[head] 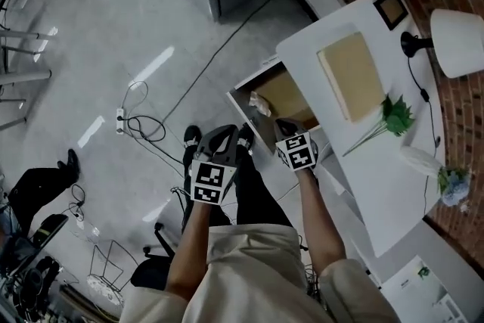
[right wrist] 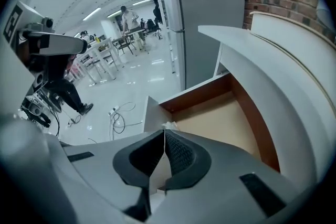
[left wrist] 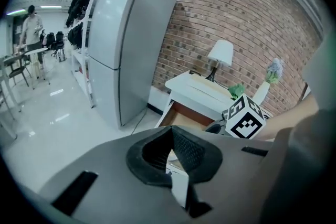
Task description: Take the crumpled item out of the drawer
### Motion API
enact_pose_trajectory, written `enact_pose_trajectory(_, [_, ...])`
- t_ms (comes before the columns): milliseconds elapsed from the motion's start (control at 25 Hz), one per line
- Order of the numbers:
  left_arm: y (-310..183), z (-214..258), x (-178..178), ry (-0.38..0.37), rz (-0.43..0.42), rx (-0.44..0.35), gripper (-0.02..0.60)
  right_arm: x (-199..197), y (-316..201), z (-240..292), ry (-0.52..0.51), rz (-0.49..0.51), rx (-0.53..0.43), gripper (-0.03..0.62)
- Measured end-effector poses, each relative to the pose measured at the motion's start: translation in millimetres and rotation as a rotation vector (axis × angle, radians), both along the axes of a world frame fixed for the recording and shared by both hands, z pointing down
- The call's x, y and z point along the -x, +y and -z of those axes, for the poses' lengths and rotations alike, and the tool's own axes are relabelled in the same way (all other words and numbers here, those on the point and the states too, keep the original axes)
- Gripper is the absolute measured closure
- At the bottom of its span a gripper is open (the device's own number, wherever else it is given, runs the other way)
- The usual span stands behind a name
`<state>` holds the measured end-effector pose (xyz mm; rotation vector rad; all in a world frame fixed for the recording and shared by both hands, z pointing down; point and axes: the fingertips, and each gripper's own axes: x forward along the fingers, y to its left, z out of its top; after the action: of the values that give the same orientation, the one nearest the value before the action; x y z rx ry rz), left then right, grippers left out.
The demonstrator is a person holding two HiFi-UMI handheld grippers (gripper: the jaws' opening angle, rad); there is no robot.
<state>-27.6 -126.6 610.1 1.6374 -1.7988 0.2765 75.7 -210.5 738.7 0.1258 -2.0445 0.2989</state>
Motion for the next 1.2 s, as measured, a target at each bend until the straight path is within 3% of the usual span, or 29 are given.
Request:
enact_pose_trajectory(480, [-4,-79,-16,0.069,0.051,0.033,0.566,10,13,-84,0.061,0.124,0.027,0.532])
enact_pose_trajectory(840, [6,-92,-18,0.071,0.035,0.032,0.566,11,12,-123,0.126,0.186,0.005,0.442])
enact_pose_trajectory(1040, [21,-101,-22,0.068,0.063,0.04,0.566,9,8,-139,0.167,0.253,-0.045,0.366])
enact_pose_trajectory(1200, [34,-110,-20,0.064,0.08,0.066,0.566,14,12,-153,0.182,0.313,-0.115,0.346])
